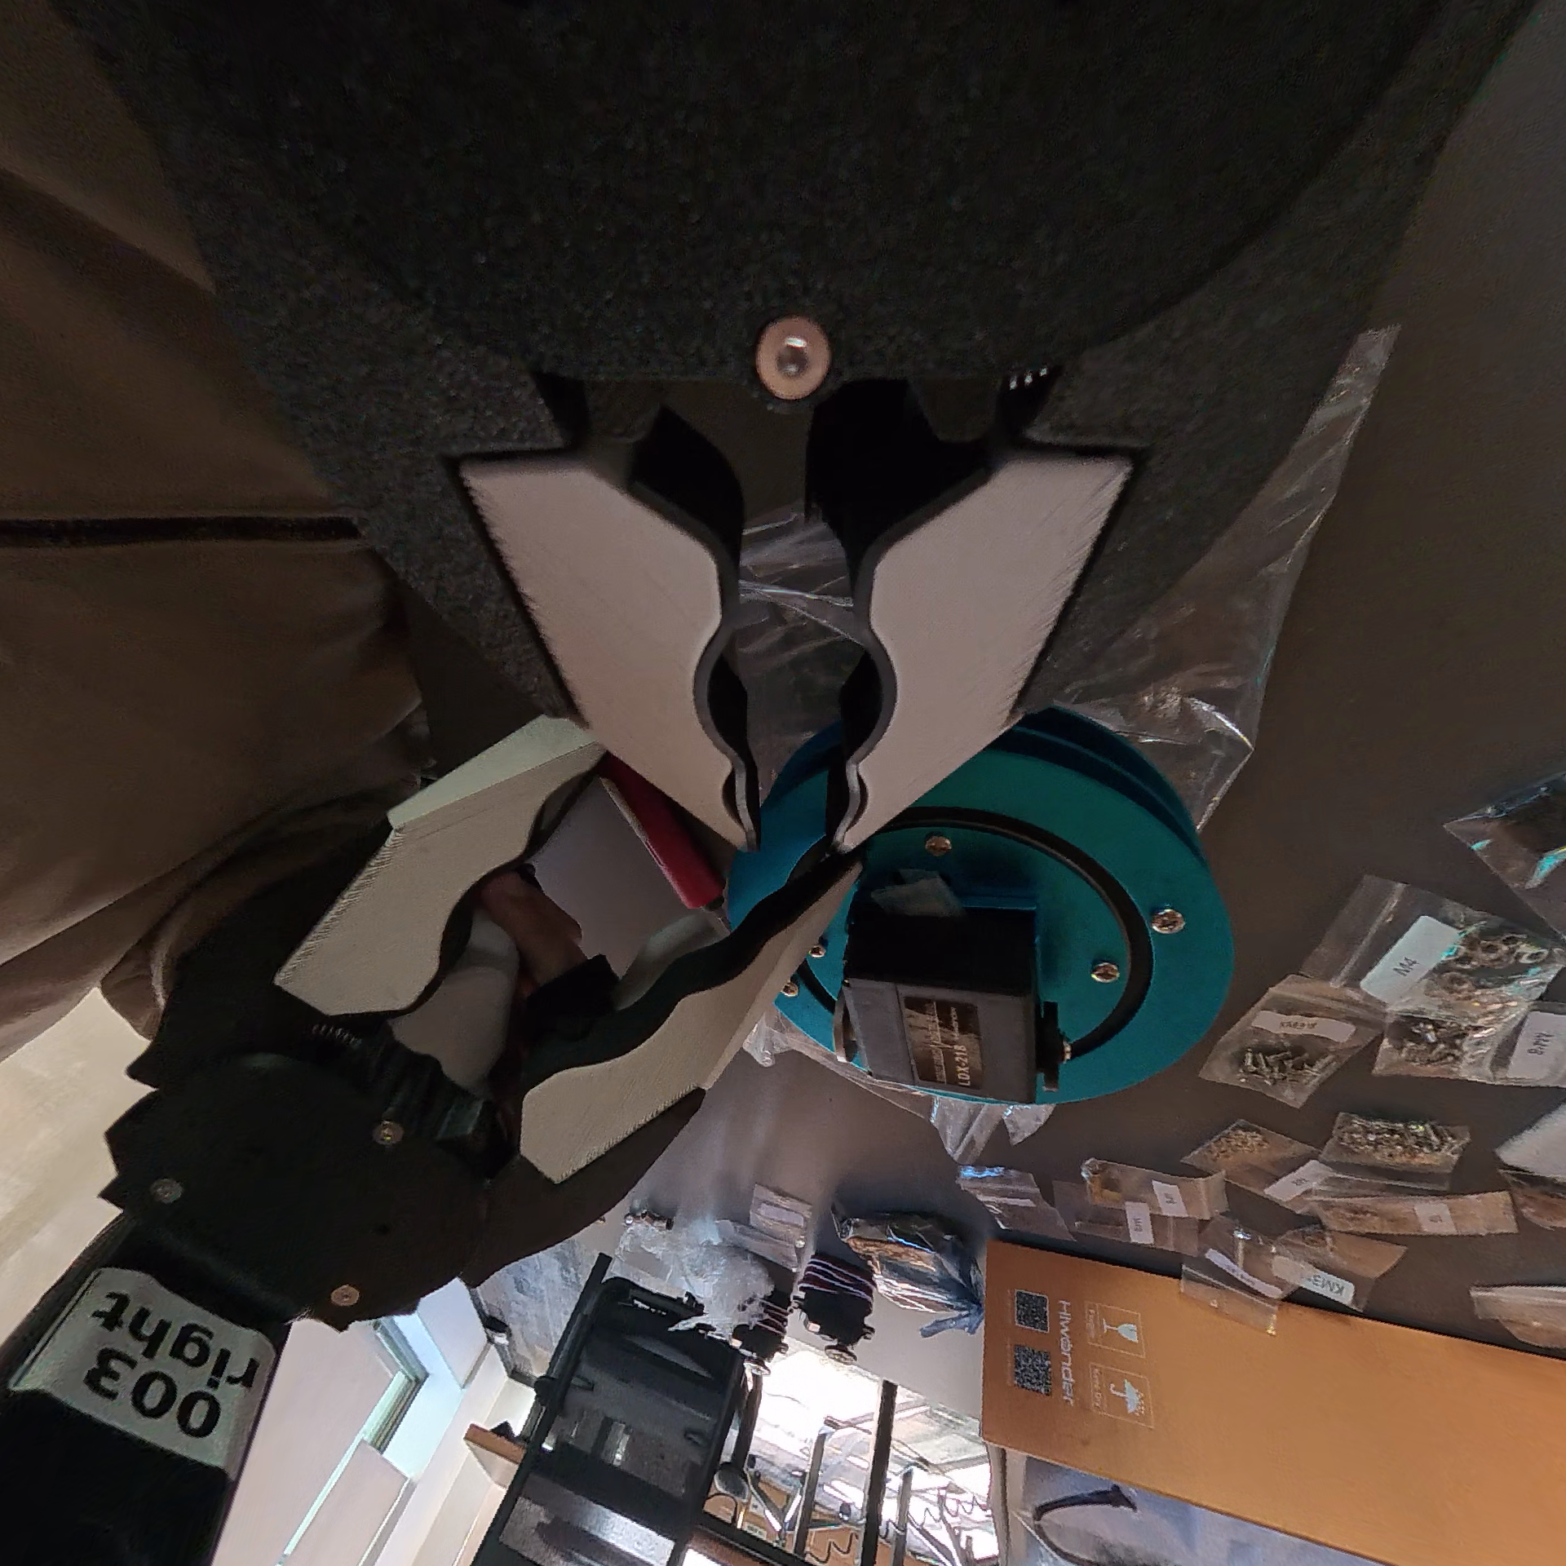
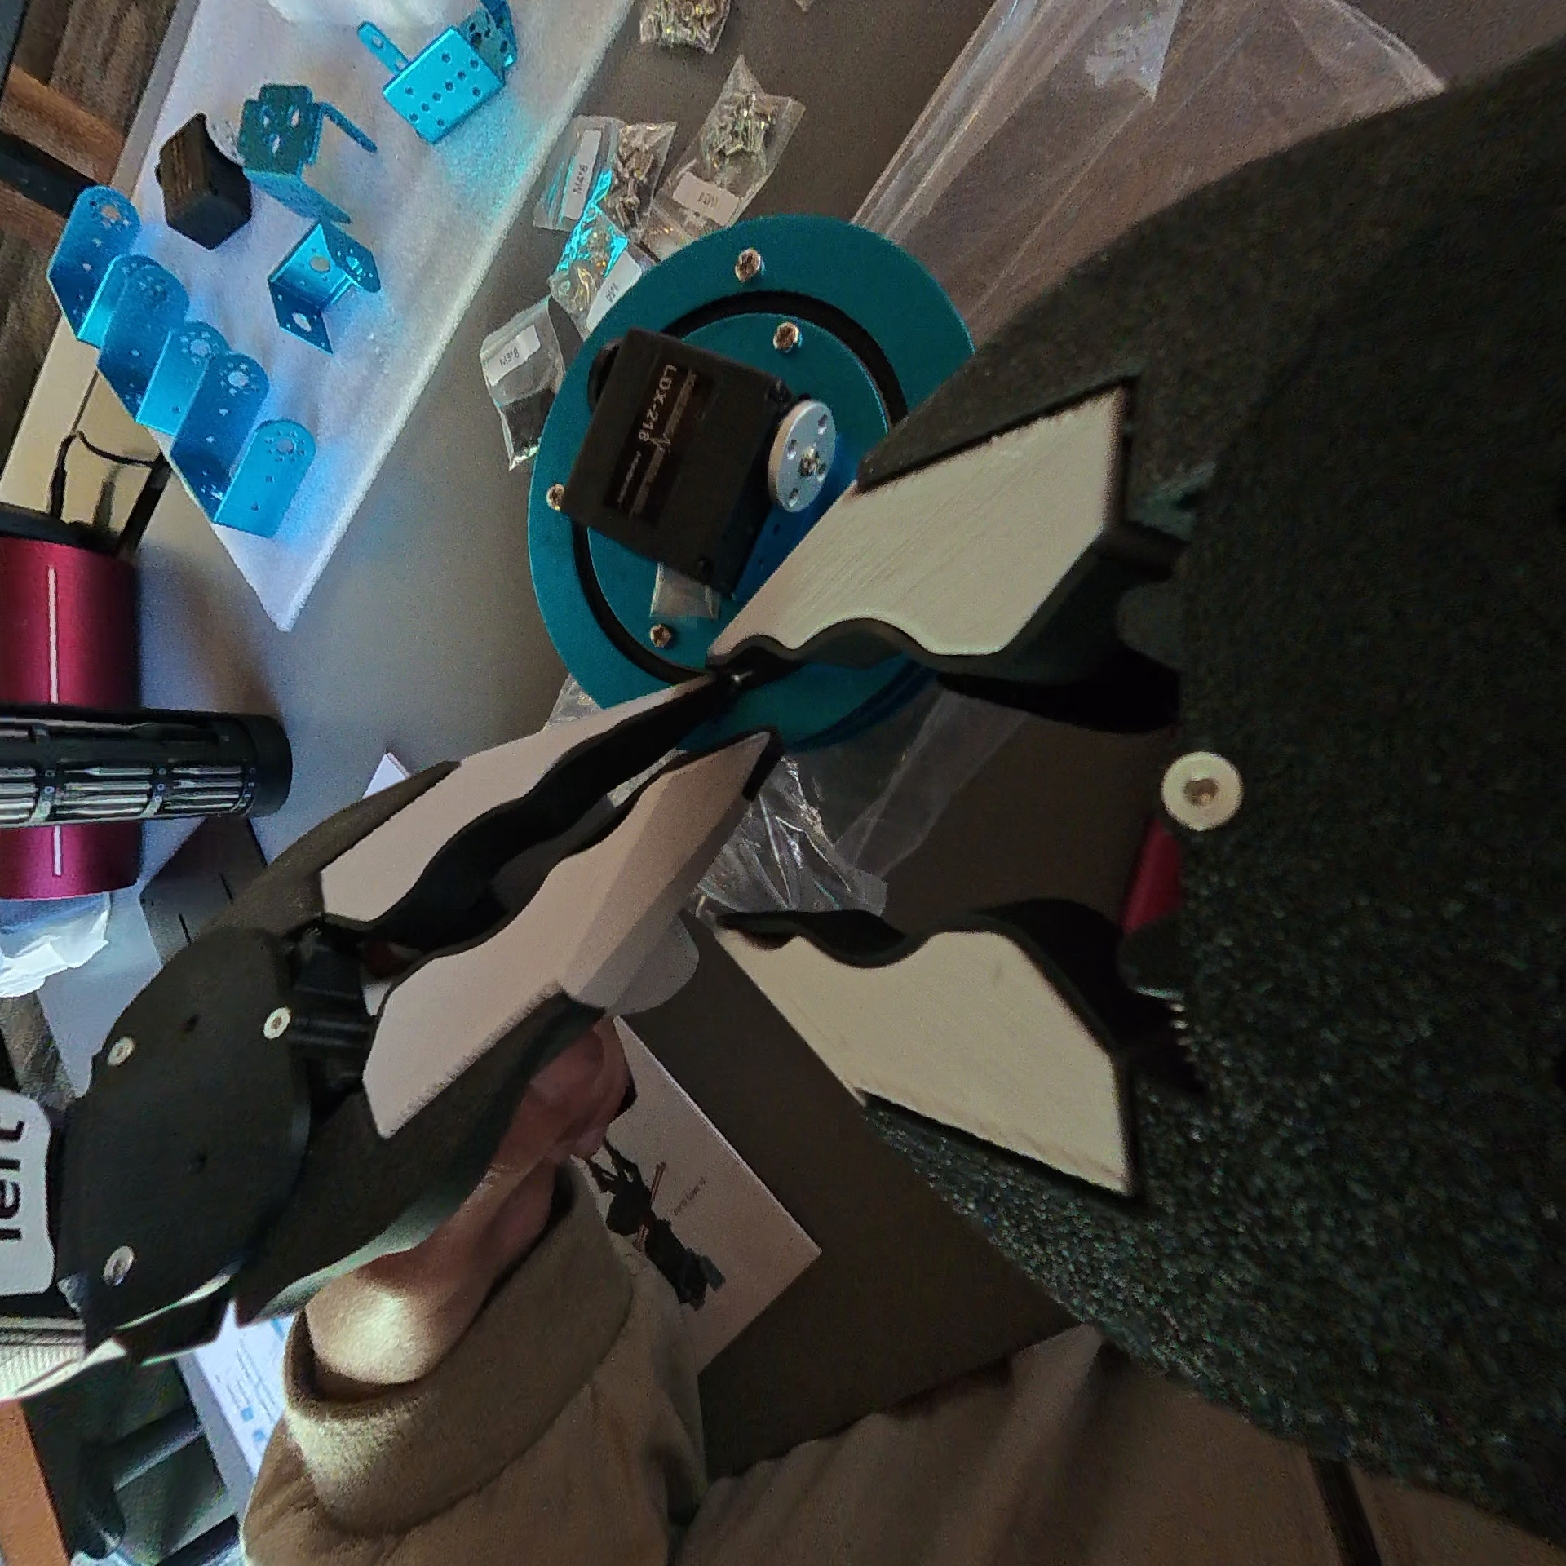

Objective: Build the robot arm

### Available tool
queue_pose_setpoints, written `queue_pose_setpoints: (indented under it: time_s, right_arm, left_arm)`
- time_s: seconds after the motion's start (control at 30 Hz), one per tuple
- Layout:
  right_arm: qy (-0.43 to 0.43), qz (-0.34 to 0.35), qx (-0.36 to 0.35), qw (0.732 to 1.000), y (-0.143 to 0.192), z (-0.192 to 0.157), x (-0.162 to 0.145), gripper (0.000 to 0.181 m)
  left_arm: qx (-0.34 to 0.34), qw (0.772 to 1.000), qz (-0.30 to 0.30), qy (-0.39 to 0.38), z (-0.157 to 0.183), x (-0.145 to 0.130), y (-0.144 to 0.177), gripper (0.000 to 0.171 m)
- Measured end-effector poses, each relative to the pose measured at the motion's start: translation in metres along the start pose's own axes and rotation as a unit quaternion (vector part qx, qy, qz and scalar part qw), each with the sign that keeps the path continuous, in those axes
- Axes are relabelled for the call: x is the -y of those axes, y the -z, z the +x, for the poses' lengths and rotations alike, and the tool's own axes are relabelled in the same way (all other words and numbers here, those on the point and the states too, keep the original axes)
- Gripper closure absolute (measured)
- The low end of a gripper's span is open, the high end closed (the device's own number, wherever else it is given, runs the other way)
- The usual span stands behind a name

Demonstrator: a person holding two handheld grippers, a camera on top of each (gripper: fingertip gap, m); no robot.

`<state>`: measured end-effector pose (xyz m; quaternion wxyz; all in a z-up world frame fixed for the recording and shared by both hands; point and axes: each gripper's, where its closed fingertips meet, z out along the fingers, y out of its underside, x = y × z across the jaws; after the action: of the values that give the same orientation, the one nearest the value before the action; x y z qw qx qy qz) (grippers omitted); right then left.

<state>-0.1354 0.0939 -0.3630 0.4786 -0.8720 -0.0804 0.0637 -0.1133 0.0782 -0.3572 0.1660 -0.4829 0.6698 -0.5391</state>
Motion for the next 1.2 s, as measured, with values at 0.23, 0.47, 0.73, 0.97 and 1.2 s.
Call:
queue_pose_setpoints:
  time_s: [0.23, 0.47, 0.73, 0.97, 1.2]
  right_arm:
    - [0.007, -0.008, -0.006, 1.000, 0.007, 0.003, -0.005, 0.138]
    - [0.019, 0.001, -0.022, 1.000, 0.011, 0.010, 0.002, 0.145]
    - [0.005, -0.007, 0.012, 1.000, 0.010, 0.002, -0.003, 0.151]
    - [0.006, -0.024, -0.004, 1.000, 0.014, 0.008, -0.009, 0.149]
    - [-0.001, -0.015, 0.017, 1.000, 0.007, 0.006, -0.005, 0.146]
  left_arm:
    - [0.000, 1.000, 0.006, 0.001, -0.002, 0.003, 0.005, 0.157]
    - [0.008, 1.000, 0.010, 0.001, -0.005, 0.004, 0.007, 0.157]
    - [-0.004, 1.000, 0.001, 0.002, 0.001, 0.000, 0.001, 0.157]
    - [0.003, 1.000, -0.002, -0.004, 0.000, -0.001, -0.001, 0.156]
    - [0.010, 1.000, -0.002, -0.004, -0.002, -0.001, -0.001, 0.155]
